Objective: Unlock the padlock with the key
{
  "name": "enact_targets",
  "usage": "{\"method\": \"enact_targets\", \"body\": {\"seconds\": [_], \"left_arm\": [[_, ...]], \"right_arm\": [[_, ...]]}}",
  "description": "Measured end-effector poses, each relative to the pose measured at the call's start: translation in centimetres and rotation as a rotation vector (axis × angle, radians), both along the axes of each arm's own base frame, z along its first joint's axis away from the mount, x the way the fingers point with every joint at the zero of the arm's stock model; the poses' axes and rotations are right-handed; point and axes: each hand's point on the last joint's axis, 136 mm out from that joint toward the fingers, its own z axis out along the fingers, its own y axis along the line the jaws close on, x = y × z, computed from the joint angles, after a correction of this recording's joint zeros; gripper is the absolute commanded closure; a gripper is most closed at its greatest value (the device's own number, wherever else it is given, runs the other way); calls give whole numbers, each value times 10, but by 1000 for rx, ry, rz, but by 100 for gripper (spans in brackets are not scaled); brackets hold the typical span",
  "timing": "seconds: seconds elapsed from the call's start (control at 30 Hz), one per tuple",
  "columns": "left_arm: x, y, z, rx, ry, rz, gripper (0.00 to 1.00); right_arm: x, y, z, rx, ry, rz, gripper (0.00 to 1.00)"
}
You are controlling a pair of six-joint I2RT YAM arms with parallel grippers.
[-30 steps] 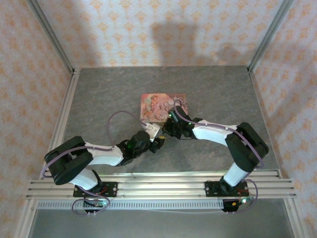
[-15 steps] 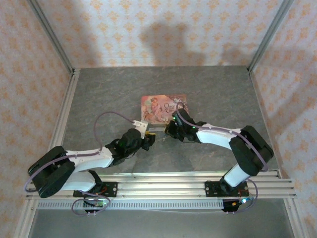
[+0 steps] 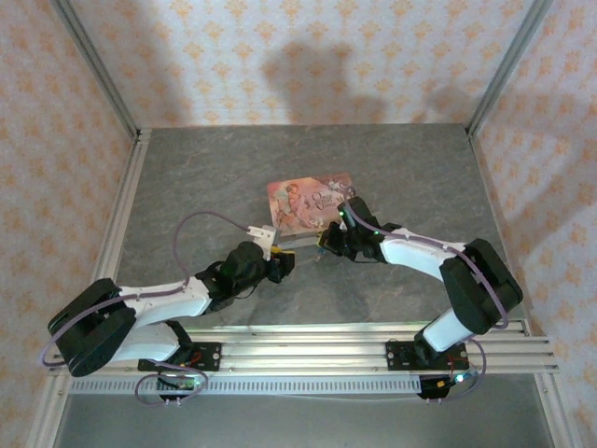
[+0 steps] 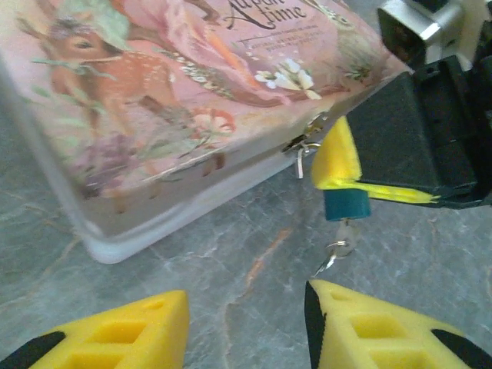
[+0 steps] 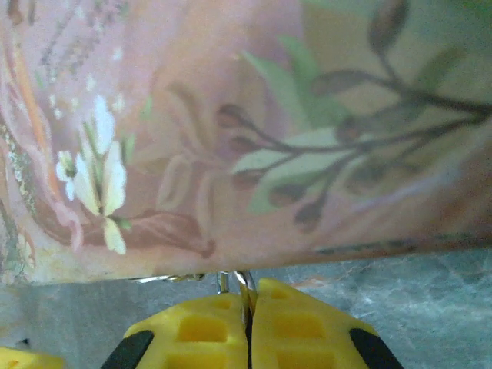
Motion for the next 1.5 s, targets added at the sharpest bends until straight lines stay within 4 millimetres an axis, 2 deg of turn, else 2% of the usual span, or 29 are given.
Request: {"method": "enact_targets", "body": {"seconds": [0.13, 0.37, 0.5, 0.9, 1.03, 1.2, 1.33, 1.43, 1.5], "left_arm": [[-2, -14, -8, -28, 8, -52, 50], [-15, -42, -14, 74, -65, -209, 53], [-6, -51, -14, 134, -111, -240, 55], [13, -67, -36, 245, -148, -273, 60], [20, -72, -38, 258, -166, -273, 72], [26, -78, -36, 261, -194, -276, 82], [27, -79, -36, 260, -200, -277, 91], [27, -79, -37, 266, -204, -281, 94], [27, -79, -37, 265, -206, -281, 95]], "right_arm": [[2, 5, 0, 45, 30, -35, 100], [4, 7, 5, 59, 86, -91, 100], [2, 5, 6, 48, 118, -111, 100], [0, 2, 5, 29, 152, -130, 100], [0, 2, 5, 29, 152, -131, 100], [0, 3, 5, 30, 155, -135, 100], [1, 2, 5, 27, 154, -149, 92], [2, 1, 5, 29, 158, -161, 81], [2, 2, 6, 33, 159, -164, 79]]}}
